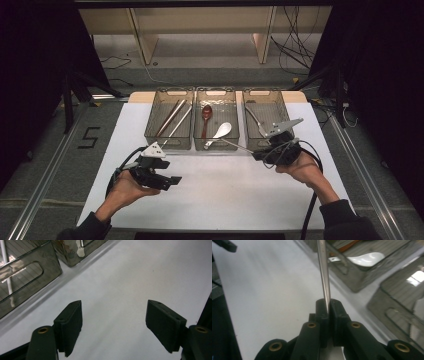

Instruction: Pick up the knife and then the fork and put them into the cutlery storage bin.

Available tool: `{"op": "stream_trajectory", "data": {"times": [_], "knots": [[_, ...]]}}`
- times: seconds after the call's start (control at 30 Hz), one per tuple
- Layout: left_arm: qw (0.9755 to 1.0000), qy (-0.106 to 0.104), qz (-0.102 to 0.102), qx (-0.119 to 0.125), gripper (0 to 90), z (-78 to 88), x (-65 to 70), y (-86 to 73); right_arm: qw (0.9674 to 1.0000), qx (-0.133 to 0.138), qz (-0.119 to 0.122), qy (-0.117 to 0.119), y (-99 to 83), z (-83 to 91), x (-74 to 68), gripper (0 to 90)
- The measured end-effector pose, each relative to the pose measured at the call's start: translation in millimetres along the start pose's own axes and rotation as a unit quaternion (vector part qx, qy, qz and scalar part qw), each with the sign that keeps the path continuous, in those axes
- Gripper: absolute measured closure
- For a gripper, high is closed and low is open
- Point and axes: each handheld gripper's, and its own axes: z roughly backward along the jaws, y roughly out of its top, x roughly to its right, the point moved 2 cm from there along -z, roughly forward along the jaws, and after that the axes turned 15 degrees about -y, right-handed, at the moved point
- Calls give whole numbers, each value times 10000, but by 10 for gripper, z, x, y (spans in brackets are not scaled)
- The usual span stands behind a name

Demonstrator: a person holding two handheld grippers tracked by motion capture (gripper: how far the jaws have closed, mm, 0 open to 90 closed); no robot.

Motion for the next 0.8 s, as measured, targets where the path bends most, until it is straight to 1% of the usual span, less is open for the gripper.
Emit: {"op": "stream_trajectory", "data": {"times": [0.07,0.13,0.27,0.4,0.53,0.6,0.73,0.8], "knots": [[10000,-11,7,66,270,19,-8,-11,9999,66,-124,-98,12,22,88,866],[9999,33,27,121,263,35,-14,-28,9995,114,-234,-192,25,35,172,866],[9996,80,73,248,254,76,-29,-49,9984,143,-375,-386,56,36,313,866],[9996,101,85,255,245,102,-31,-72,9969,177,-525,-567,90,9,441,866],[9995,118,98,269,245,106,-27,-89,9956,179,-643,-658,134,-34,530,866],[9995,119,103,265,245,122,-29,-90,9948,150,-659,-765,164,-65,575,866],[9991,157,102,376,245,147,-25,-96,9926,140,-787,-910,230,-112,680,866],[9990,133,111,410,245,156,-22,-96,9915,133,-834,-991,260,-140,729,866]]}}
